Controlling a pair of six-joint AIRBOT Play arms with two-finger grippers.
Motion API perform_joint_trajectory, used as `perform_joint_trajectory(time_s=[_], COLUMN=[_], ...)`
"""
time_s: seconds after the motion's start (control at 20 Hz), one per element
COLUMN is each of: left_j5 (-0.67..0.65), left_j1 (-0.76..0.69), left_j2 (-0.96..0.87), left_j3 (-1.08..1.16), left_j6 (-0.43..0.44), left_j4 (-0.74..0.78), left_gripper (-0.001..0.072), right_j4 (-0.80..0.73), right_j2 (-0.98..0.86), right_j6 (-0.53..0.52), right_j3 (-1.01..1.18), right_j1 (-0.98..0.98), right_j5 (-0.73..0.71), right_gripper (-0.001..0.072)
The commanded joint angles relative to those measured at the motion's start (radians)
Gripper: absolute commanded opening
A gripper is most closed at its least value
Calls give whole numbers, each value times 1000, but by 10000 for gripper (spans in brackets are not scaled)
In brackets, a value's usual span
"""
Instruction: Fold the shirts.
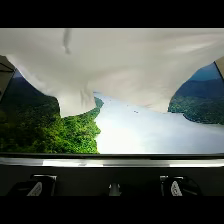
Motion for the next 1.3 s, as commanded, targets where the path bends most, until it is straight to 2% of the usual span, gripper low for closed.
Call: perform_joint_trajectory(time_s=[0.0, 0.15, 0.3, 0.55, 0.65, 0.75, 0.85, 1.0, 1.1, 1.25], left_j5=[111, 100, 21, -298, -432, -498, -500, -424, -299, -151], left_j1=[1, 1, 1, 1, 1, 0, -14, -40, -48, -51], left_j2=[131, 142, 130, 39, -42, -135, -226, -358, -453, -592], left_j3=[98, 98, 98, 98, 80, 11, -129, -377, -479, -490], left_j6=[-7, -7, -8, -135, -138, -137, -109, -65, -16, -17], left_j4=[26, 26, 31, 169, 183, 185, 185, 185, 184, 181], left_gripper=[25, 25, 25, 25, 25, 25, 25, 25, 26, 25], right_j4=[-113, -112, -113, -105, -105, -106, -117, -293, -330, -309], right_j2=[198, 188, 146, -1, -117, -257, -428, -679, -815, -924], right_j6=[23, 31, 100, 124, 123, 109, 111, 109, 129, 174], right_j3=[59, 59, 59, 59, 59, 56, 38, -17, -17, -16], right_j1=[1, 1, 1, 1, 1, 1, 30, 183, 254, 276], right_j5=[-159, -82, 29, 304, 414, 492, 556, 570, 470, 224], right_gripper=[24, 24, 24, 24, 24, 24, 23, 24, 25, 26])
